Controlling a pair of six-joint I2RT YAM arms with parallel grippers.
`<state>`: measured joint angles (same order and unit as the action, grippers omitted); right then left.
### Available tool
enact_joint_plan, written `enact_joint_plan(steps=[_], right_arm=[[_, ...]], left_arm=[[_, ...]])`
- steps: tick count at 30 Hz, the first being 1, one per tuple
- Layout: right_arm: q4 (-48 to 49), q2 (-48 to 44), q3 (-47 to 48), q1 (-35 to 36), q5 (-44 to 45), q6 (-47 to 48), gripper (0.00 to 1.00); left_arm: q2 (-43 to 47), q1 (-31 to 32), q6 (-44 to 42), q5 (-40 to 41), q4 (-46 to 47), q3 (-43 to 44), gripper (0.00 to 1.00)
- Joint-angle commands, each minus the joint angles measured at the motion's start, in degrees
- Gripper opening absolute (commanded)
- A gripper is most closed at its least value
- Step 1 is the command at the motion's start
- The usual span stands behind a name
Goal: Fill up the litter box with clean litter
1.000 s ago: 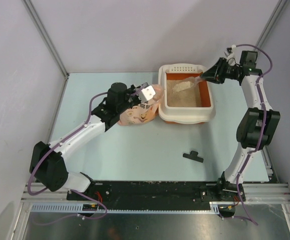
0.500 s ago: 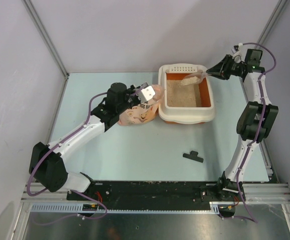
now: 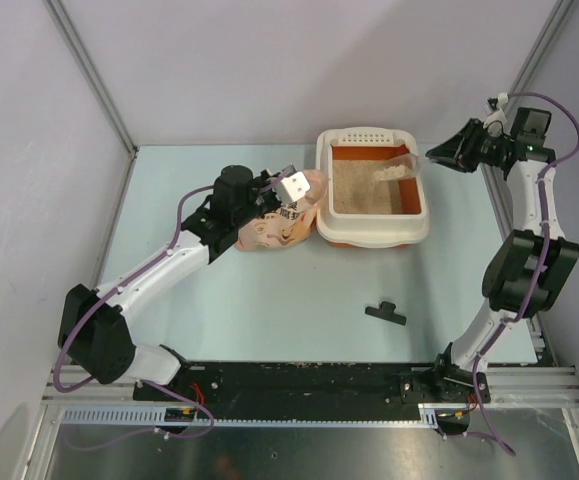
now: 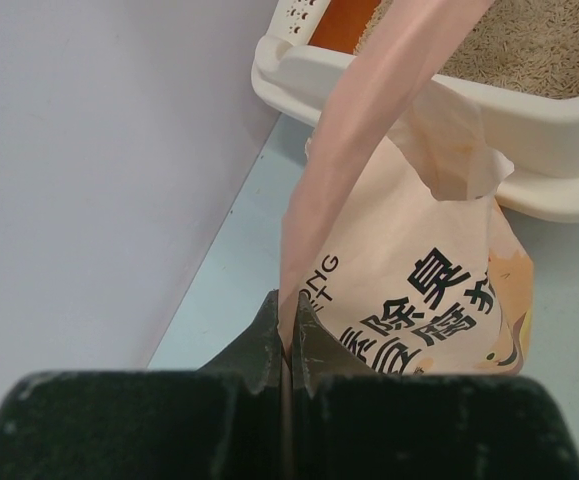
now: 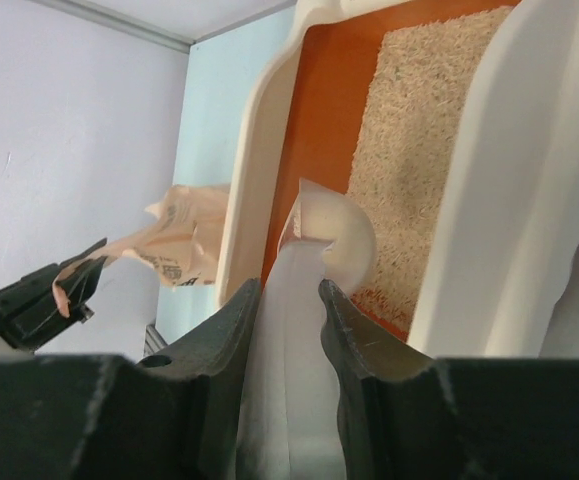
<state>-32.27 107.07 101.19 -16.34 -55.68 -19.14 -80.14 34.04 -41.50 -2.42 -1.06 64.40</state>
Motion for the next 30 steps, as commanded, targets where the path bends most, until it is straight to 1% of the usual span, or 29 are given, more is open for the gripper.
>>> enact_joint_plan(steps=[1, 5, 9, 12, 16, 18, 19, 21, 22, 23, 25, 26, 27, 28, 30], right_arm=[[-0.68, -8.96, -4.59, -0.27, -0.39, 2.17, 0.00], [-2.44, -11.96, -6.88, -0.97, -0.48, 3.40, 0.00], [-1.83, -11.36, -6.53, -3.08, 0.22, 3.05, 0.00], [-2.53, -8.81, -2.94, -3.96, 2.06, 4.27, 0.00], [-2.88, -4.24, 5.39, -3.53, 5.83, 5.16, 0.00], [-2.97, -0.83, 8.83, -2.04, 7.33, 6.38, 0.00], [-2.80, 0.15, 10.51, -1.25, 9.43, 6.91, 0.00], [-2.88, 3.39, 16.13, 1.83, 12.51, 9.28, 0.00], [-2.97, 4.63, 17.89, 3.23, 17.22, 12.60, 0.00], [-3.58, 5.60, 21.99, 6.03, 20.32, 14.46, 0.00], [-4.03, 8.59, 25.53, 8.94, 26.99, 18.84, 0.00], [-4.38, 9.29, 27.12, 10.00, 28.94, 18.96, 0.00], [-4.38, 9.82, 29.13, 12.53, 31.48, 20.96, 0.00], [-4.20, 10.09, 29.59, 13.43, 34.82, 21.68, 0.00], [-4.29, 9.57, 29.60, 15.27, 36.25, 22.91, 0.00]], left_arm=[[1.65, 0.59, 1.77, -4.97, 7.56, 2.83, 0.00], [1.74, 0.50, 1.68, -5.49, 7.56, 2.75, 0.00], [2.00, 0.59, 1.68, -5.23, 7.56, 2.75, 0.00], [2.18, 0.59, 1.33, -4.97, 7.56, 2.40, 0.00], [2.53, 0.50, 1.24, -4.35, 7.56, 1.96, 0.00], [2.71, 0.59, 1.24, -4.26, 7.56, 1.61, 0.00], [2.71, 0.59, 1.15, -4.18, 7.56, 1.60, 0.00], [2.88, 0.50, 1.07, -4.09, 7.56, 1.52, 0.00], [2.88, 0.50, 1.07, -4.00, 7.56, 1.52, 0.00], [2.97, 0.59, 0.80, -4.00, 7.56, 1.43, 0.00], [3.14, 0.50, 0.54, -3.91, 7.56, 1.34, 0.00], [3.15, 0.59, 0.28, -3.83, 7.56, 1.34, 0.00], [3.49, 0.41, 0.19, -3.74, 7.56, 1.08, 0.00], [3.67, 0.50, -0.07, -3.65, 7.56, 0.99, 0.00], [4.46, 0.32, -0.60, -3.47, 7.56, 0.38, 0.00]])
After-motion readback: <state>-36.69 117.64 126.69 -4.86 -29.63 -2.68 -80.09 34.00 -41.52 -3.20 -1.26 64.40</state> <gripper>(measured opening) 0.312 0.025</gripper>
